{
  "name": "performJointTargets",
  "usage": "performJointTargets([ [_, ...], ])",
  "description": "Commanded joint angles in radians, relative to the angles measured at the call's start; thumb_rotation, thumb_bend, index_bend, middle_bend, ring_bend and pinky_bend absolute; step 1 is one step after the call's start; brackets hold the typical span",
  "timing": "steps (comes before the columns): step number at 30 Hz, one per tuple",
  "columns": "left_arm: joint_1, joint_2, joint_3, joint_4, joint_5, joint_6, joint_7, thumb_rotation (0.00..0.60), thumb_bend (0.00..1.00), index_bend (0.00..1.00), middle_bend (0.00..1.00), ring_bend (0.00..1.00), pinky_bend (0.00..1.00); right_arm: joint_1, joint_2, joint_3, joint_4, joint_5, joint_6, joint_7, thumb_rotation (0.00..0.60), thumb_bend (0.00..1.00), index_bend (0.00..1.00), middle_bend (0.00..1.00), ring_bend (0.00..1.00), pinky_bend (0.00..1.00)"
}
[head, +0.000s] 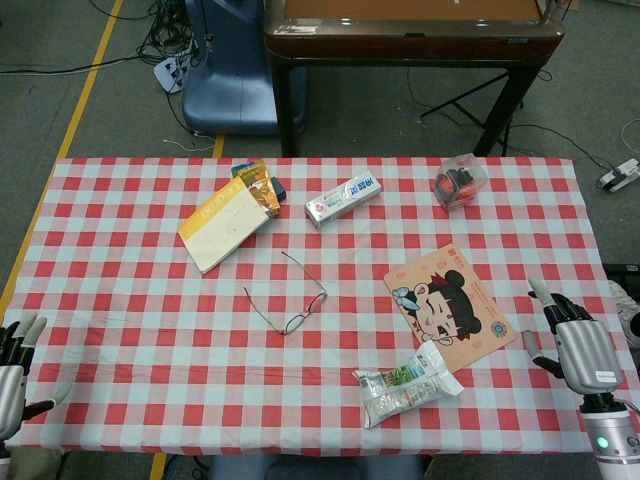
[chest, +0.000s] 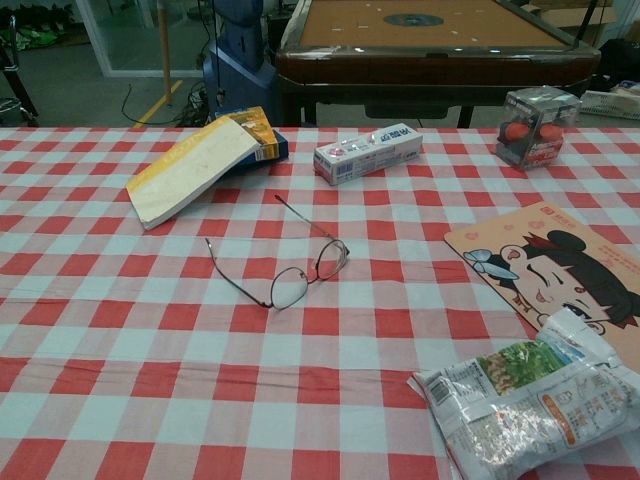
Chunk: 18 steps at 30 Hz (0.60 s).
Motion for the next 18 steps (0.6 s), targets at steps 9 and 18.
performJointTargets([
  [9,0.001,0.0,0.002,-0.002,-0.001,-0.001,0.003,0.6,0.16,0.0,0.0,0.0,0.0,0.018,0.0,-0.001,-0.011,-0.02,-0.02,-0.013,0.6,0.43,0.0,0.24,0.21,0.33],
  [18,-0.002,-0.009,0.005,0.001,-0.001,-0.011,0.007,0.6,0.16,0.0,0.0,0.0,0.0,0.089,-0.011,-0.005,-0.041,-0.062,-0.114,-0.082,0.6,0.43,0.0,0.32,0.33,0.34],
])
